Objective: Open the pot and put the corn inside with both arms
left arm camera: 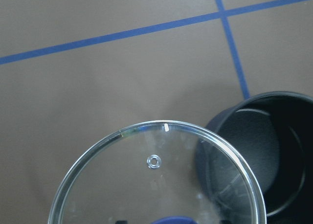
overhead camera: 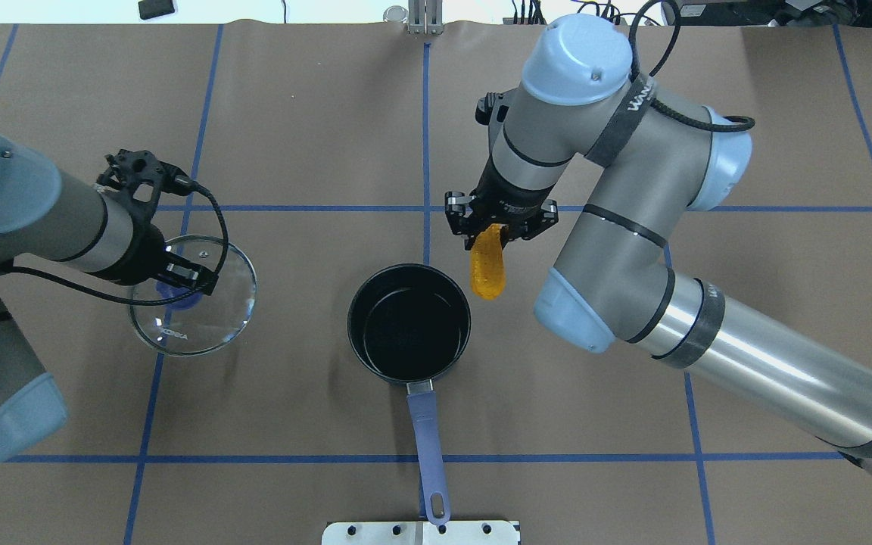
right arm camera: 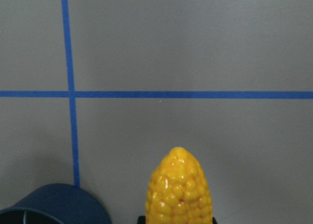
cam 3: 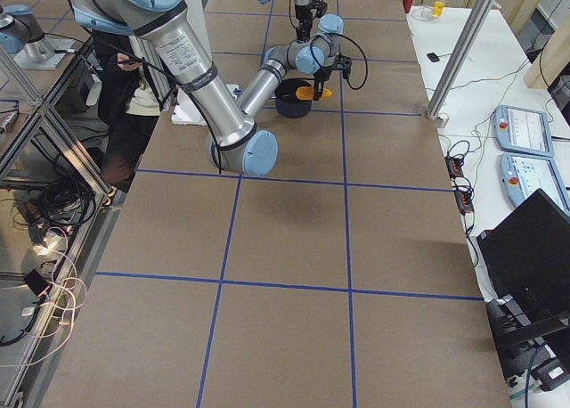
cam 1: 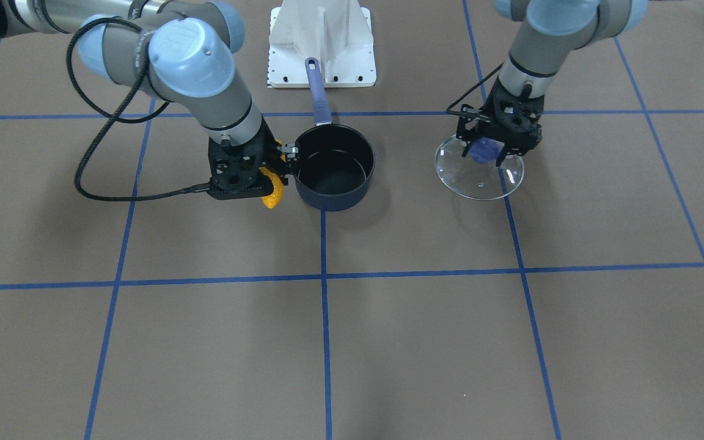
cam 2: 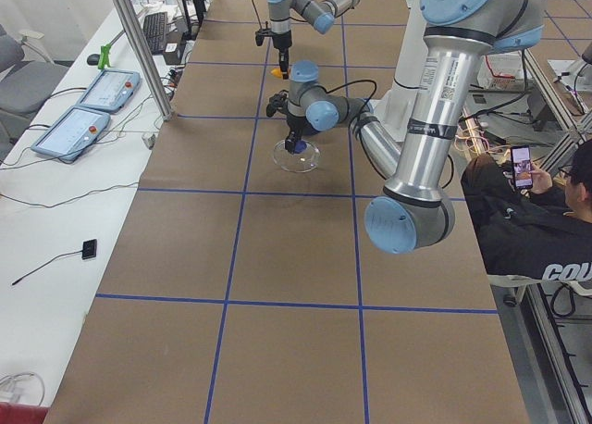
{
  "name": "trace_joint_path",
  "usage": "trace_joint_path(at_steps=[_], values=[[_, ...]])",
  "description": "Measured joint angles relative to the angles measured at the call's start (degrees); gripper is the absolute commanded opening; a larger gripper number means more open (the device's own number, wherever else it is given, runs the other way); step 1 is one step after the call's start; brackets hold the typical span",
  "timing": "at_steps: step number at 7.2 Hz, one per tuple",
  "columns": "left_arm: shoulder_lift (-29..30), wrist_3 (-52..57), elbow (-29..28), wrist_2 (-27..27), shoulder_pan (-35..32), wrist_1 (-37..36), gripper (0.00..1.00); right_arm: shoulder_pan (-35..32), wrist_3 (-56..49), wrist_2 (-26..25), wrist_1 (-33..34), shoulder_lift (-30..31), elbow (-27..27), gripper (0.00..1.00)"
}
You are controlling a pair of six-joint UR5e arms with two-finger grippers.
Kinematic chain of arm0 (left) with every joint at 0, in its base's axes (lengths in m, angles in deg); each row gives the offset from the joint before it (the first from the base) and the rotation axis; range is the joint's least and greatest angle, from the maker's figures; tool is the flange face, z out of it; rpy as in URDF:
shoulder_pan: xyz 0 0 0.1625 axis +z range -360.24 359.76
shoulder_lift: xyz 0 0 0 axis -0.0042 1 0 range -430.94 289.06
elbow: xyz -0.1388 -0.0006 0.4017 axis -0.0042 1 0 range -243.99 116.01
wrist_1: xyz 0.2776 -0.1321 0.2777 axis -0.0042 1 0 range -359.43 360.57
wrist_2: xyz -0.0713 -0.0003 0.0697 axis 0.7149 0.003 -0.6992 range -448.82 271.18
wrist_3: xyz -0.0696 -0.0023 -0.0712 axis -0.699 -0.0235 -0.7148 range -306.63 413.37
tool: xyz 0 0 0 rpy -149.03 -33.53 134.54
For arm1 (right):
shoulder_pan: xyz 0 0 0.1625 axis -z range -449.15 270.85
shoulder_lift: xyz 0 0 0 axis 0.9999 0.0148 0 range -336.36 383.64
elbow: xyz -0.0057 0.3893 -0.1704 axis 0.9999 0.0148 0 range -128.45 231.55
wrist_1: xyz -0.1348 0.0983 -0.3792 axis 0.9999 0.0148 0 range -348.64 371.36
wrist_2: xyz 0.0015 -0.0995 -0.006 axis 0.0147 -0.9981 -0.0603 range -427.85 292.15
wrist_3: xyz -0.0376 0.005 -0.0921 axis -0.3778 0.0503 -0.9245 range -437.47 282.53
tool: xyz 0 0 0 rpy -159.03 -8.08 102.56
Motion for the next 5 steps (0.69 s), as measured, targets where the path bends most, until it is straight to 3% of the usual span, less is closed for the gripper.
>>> trace_joint_path(at_steps=[3,4,5], values=[[-5.7,9.4,-0.3,5.3,-6.5,1.5,0.58,6.7,6.0,-6.1,-0.3,-5.4,3.4,0.34],[-7.0,11.9,-0.5,6.7,-8.1,1.6,0.58,8.1,6.7,-7.7,-0.4,-6.6,4.8,0.39],[-7.8,13.5,-0.7,7.4,-9.0,1.7,0.58,8.8,7.0,-8.7,-1.0,-7.1,5.8,0.99]])
